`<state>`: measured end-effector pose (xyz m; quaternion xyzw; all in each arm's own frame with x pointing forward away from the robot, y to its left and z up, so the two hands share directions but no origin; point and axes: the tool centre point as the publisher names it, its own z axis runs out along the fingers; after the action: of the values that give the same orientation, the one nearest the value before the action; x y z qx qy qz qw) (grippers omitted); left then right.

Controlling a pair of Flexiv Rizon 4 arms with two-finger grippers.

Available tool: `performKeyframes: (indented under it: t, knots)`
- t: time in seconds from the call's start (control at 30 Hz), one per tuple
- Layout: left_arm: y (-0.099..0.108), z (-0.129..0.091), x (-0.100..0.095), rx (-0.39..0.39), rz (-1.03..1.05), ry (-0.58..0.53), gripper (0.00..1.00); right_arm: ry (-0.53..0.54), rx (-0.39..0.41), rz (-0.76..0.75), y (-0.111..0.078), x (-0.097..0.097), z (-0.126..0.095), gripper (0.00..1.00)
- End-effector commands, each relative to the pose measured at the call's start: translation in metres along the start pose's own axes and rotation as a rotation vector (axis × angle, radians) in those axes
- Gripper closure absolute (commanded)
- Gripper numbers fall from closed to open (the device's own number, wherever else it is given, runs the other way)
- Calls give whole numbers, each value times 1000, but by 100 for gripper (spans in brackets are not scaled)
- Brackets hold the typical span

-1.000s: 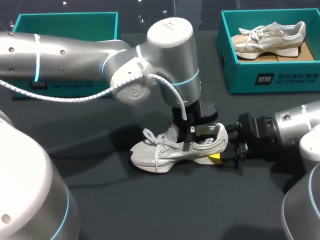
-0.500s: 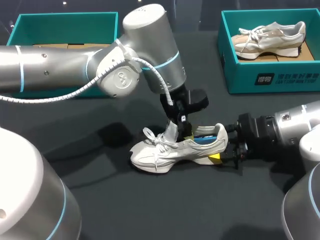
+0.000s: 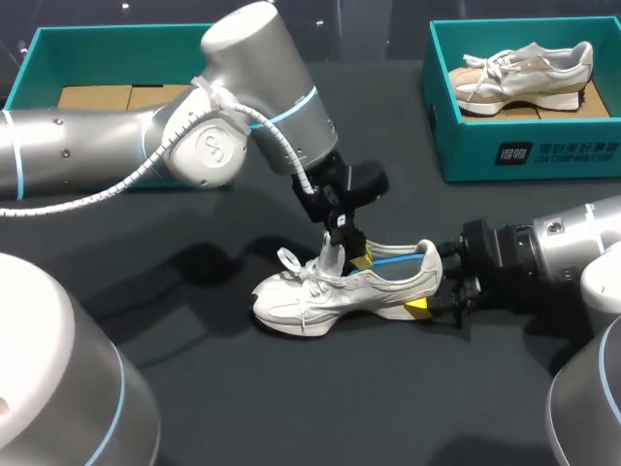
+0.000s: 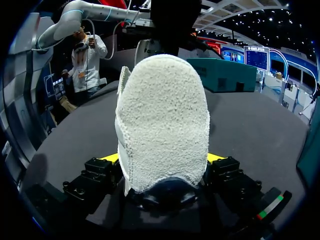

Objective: Take the shoe out of the shoebox, open the shoe tongue, remove and reinsert the insole, then place the shoe into the shoebox

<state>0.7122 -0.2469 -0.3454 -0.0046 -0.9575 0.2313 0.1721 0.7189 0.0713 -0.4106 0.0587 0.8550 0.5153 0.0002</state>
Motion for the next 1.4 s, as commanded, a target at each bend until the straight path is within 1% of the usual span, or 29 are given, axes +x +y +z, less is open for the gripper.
performKeyframes:
  t: [0.03,0.23,0.53,0.77,0.9,1.1,1.3,1.33,1.37,1.4]
  knots:
    - [8,-9,2,41,12,13,100,0,3,1,0,1,1,100]
    - [5,-16,1,71,9,29,100,0,3,1,0,1,1,100]
    - [-3,-25,11,125,42,31,100,0,3,1,0,1,1,100]
    - [-8,-31,12,150,45,16,100,0,3,1,0,1,1,100]
    - [-19,-30,14,148,43,-15,100,0,3,1,0,1,1,100]
    - [-36,-20,18,134,50,-81,100,0,3,1,0,1,1,100]
    - [-45,-13,18,137,39,-179,100,0,3,1,0,1,1,100]
    - [-46,-13,18,139,37,-198,89,0,3,1,0,1,1,100]
    - [-46,-13,18,140,37,-213,72,0,3,1,0,1,1,100]
    - [-46,-12,18,141,38,-225,64,0,3,1,0,1,1,100]
